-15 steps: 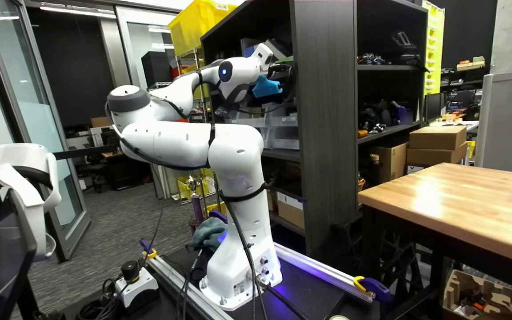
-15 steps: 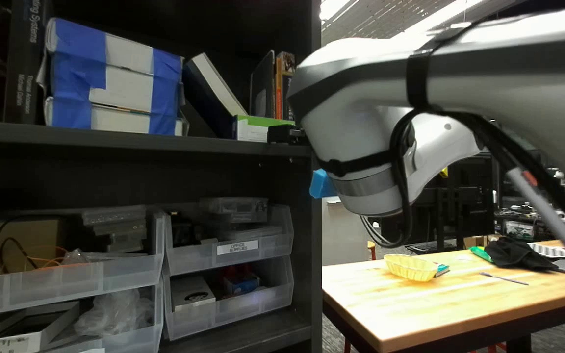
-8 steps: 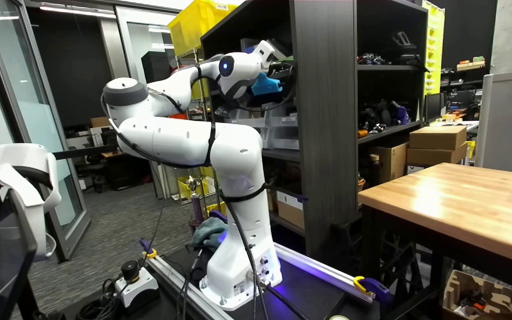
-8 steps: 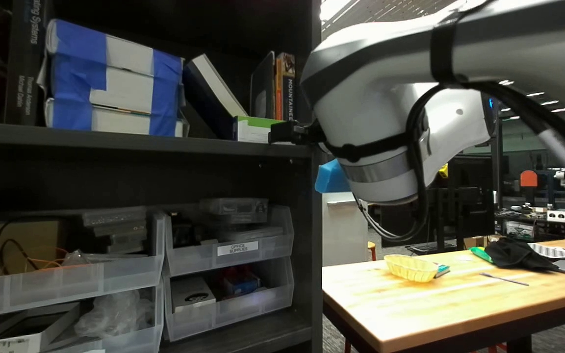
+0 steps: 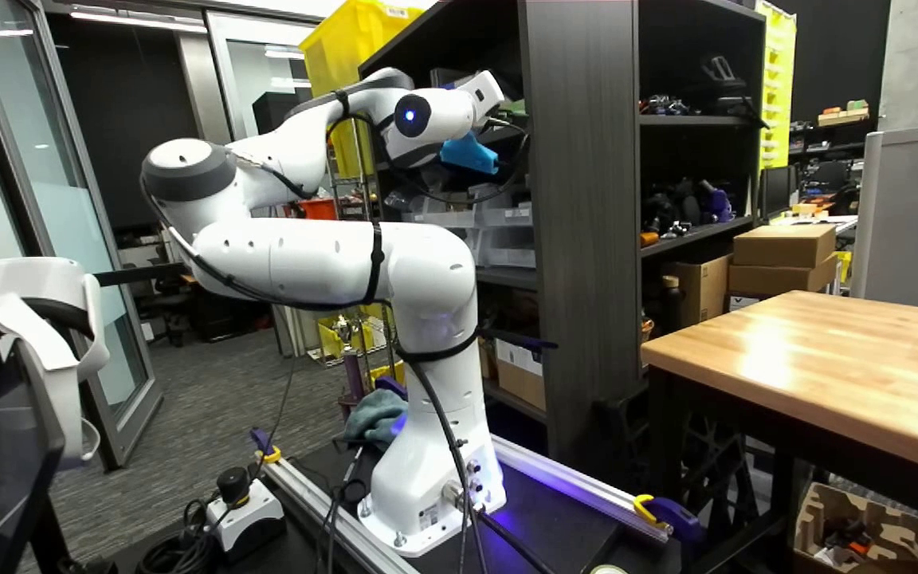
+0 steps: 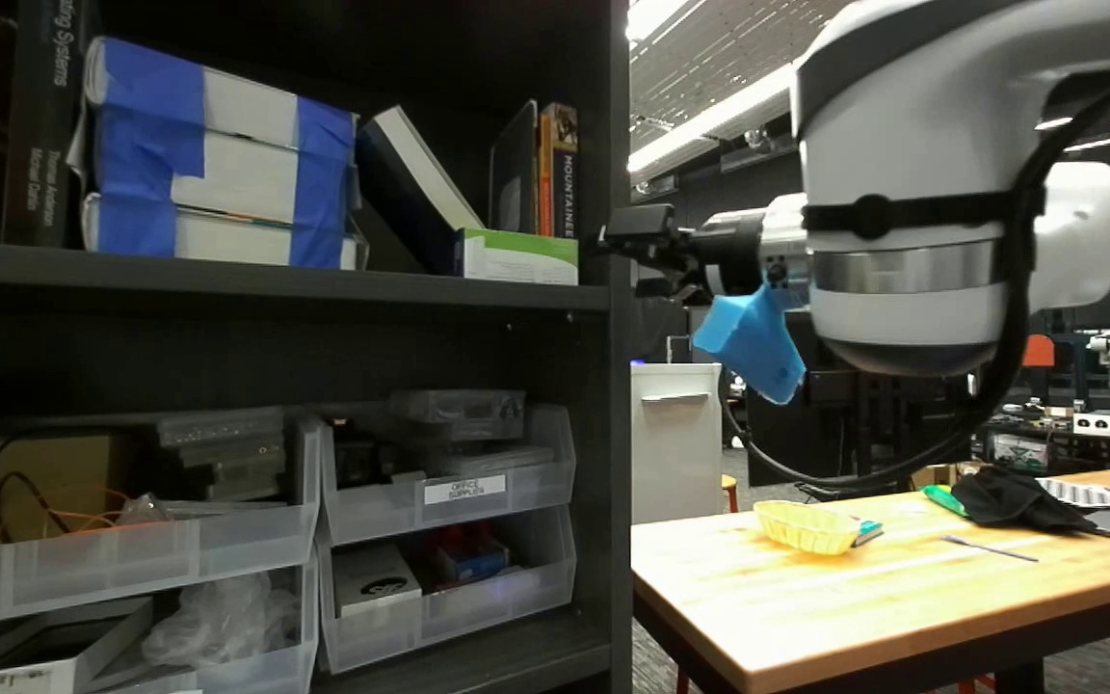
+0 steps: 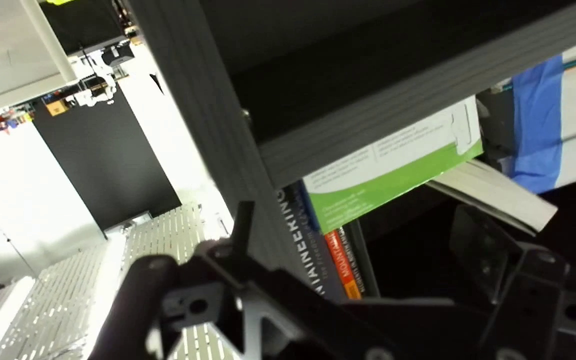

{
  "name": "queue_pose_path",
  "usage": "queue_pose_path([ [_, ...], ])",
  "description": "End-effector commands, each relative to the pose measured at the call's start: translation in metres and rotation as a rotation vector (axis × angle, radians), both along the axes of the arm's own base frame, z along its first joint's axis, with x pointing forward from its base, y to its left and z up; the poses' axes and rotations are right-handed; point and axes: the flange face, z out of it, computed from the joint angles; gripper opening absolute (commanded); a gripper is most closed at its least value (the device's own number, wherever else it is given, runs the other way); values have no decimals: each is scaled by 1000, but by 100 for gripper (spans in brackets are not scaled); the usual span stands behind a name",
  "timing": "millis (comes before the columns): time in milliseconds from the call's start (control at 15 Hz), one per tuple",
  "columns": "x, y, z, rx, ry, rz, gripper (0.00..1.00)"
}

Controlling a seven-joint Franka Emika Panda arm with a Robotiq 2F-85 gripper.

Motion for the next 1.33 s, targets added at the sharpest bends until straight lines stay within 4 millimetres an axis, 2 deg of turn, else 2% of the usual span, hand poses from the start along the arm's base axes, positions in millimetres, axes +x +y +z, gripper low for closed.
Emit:
queue_pose_path([
  [0,-21,-39,-17,176,-13,-26,100],
  [200,-22,-58,-27,288,-54,-155,100],
  [667,-2,-95,-47,506,-113,-478,100],
  [867,11,-118,-54,579,-120,-572,100],
  [933,5,-107,-52,540,-97,-520,100],
  [1067,11,-113,-52,539,-92,-542,100],
  [1267,11,-109,-52,538,-87,-531,100],
])
